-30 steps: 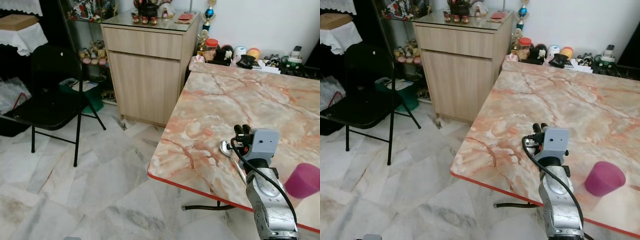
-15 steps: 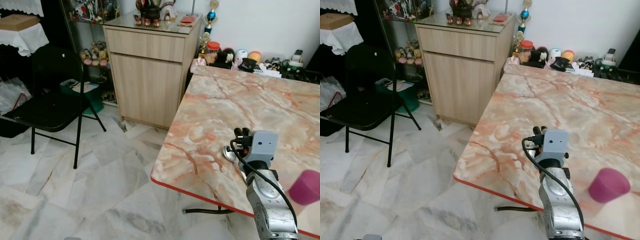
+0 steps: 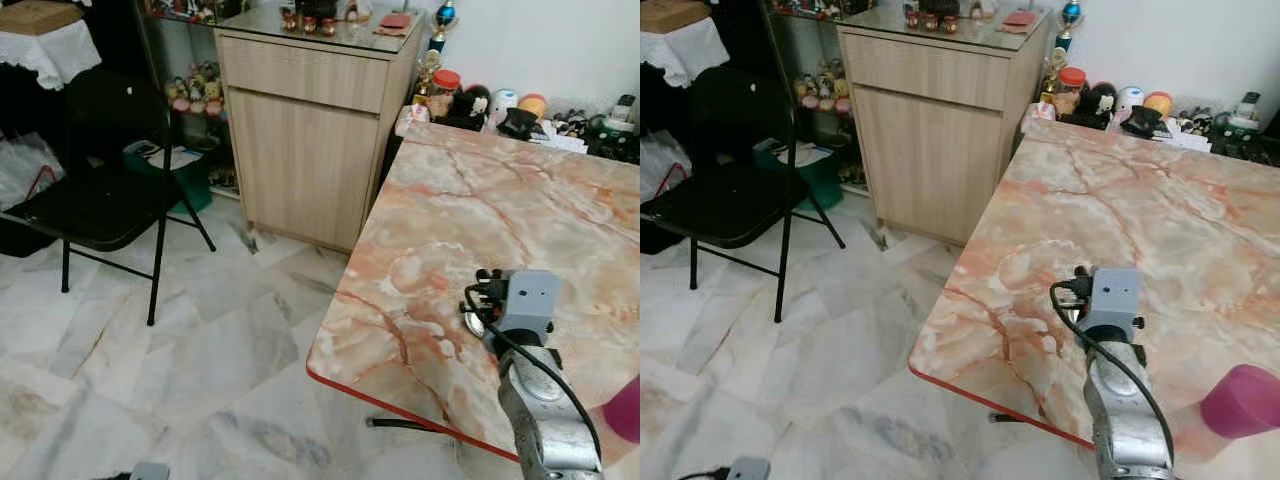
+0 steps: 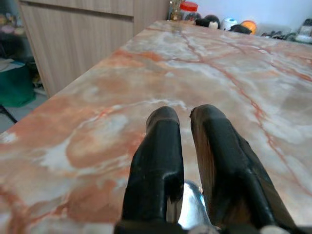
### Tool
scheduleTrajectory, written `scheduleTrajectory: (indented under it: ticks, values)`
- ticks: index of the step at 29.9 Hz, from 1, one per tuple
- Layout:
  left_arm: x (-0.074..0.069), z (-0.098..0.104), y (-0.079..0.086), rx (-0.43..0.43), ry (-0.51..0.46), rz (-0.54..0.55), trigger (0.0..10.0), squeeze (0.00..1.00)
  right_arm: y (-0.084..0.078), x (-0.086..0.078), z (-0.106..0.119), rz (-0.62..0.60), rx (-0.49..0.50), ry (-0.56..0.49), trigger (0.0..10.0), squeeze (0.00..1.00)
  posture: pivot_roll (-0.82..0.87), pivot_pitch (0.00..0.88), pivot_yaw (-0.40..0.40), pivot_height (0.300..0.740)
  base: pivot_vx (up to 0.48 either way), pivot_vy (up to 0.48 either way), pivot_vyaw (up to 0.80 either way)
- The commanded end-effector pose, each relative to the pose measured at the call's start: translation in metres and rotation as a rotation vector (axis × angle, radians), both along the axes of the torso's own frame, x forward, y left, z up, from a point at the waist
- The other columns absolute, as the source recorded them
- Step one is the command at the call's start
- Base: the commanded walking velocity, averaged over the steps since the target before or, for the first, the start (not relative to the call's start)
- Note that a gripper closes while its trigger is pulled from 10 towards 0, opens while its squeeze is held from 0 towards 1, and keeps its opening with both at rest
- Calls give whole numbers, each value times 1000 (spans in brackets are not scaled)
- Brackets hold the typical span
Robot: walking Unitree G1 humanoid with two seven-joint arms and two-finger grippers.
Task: Setting the table
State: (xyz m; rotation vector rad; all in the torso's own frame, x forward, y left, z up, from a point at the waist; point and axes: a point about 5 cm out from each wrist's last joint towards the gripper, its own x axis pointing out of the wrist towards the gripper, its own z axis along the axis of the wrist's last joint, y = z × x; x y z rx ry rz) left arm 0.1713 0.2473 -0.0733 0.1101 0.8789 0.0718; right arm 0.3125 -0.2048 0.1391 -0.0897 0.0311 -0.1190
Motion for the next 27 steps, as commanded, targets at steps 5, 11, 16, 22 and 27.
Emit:
scheduleTrajectory:
  ticks: [5, 11, 16, 22, 27]
  values:
    - [-5, -3, -2, -5, 24, -5, 10000, 0, -17, -13, -17, -22, -23, 146, 10000, 1000, -11, 126, -16, 740, 0, 0, 0]
    - [-6, -4, -2, -4, 30, -15, 10000, 0, -29, -19, -30, 40, 23, 256, 10000, 976, -18, 111, -13, 740, 0, 0, 0]
    - [-7, -3, 0, 1, 33, -24, 10000, 0, -37, -18, -38, 87, 90, 311, 10000, 0, -6, 71, 2, 740, 0, 0, 0]
    - [-6, -2, 1, 8, 35, -41, 10000, 0, -46, -18, -42, 127, 85, 354, 10000, 0, -3, 38, 13, 740, 0, 0, 0]
    - [-1, 0, 1, 11, 18, -51, 10000, 0, -55, -16, -38, 113, 67, 348, 10000, 0, -10, 73, 12, 740, 0, 0, 0]
